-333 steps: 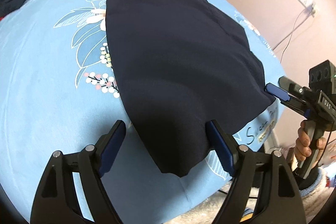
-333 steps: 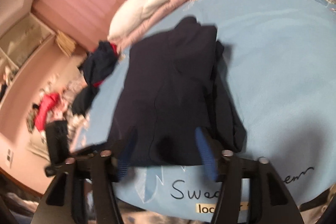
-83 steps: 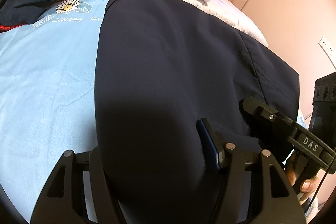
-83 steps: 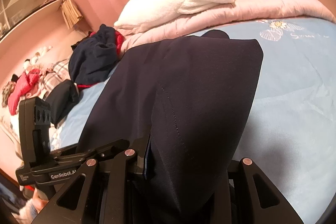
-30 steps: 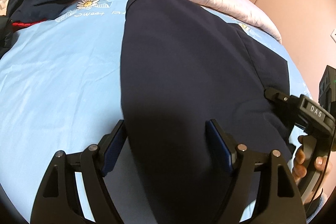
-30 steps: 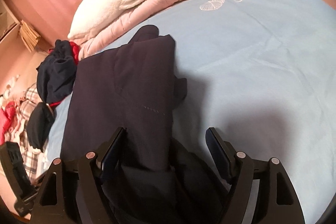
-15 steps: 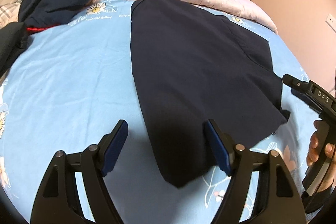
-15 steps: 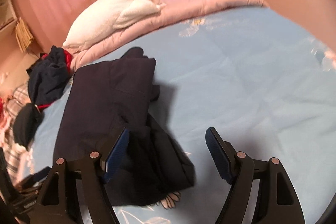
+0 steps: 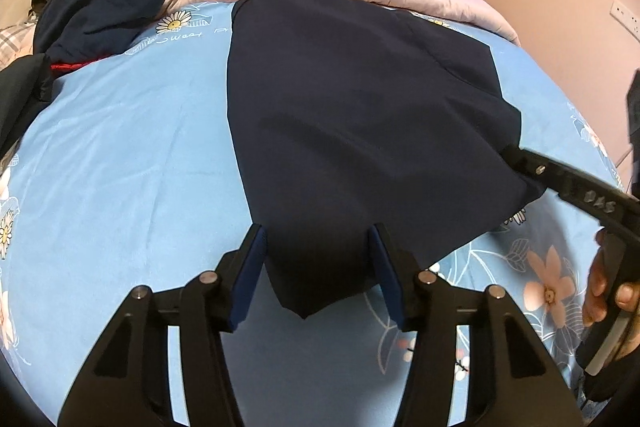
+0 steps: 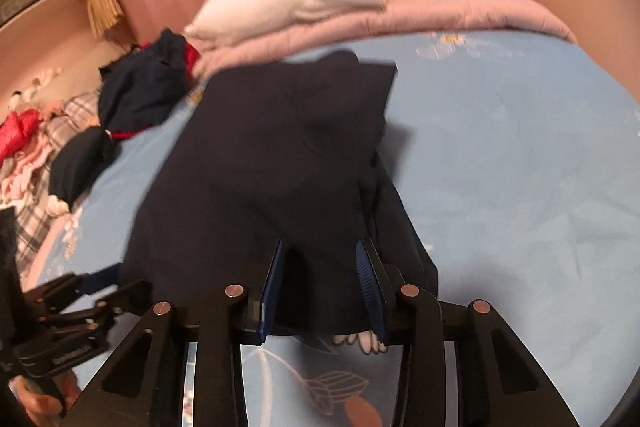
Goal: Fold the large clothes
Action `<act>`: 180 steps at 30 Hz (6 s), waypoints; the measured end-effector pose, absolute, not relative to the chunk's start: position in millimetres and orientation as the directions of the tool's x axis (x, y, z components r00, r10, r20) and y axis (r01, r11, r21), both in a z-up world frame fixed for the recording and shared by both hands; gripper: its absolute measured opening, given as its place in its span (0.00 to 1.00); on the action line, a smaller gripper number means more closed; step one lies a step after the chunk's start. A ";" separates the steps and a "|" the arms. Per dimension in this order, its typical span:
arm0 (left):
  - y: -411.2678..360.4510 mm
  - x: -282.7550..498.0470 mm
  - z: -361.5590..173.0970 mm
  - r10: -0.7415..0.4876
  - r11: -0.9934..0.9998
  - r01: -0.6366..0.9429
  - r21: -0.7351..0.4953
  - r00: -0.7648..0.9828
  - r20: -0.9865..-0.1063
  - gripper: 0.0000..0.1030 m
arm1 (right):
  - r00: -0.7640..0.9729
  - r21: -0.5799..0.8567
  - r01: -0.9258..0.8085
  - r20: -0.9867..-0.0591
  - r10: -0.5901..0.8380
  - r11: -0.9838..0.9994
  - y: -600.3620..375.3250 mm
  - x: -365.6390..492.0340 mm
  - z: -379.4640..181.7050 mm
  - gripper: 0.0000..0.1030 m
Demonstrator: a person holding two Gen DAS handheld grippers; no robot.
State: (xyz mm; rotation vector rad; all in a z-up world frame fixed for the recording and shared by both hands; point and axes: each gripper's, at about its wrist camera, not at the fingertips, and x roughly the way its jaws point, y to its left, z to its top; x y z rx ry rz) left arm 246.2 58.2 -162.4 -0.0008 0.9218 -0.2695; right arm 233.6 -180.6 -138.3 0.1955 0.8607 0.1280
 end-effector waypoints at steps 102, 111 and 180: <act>95.5 183.3 -124.8 -0.184 0.982 0.087 -0.166 0.599 -0.779 0.99 | 0.556 0.334 0.072 -0.796 0.240 0.940 -201.9 192.2 -154.7 0.65; 93.0 189.2 -126.6 -0.186 0.982 0.078 -0.173 0.577 -0.795 0.99 | 0.550 0.268 0.064 -0.814 0.190 0.961 -197.7 186.3 -145.4 0.65; 63.1 52.6 -25.9 -0.028 0.998 0.056 0.019 0.726 -0.687 1.00 | 0.809 -0.017 0.008 -0.588 -0.016 1.000 -96.2 33.9 -27.6 0.99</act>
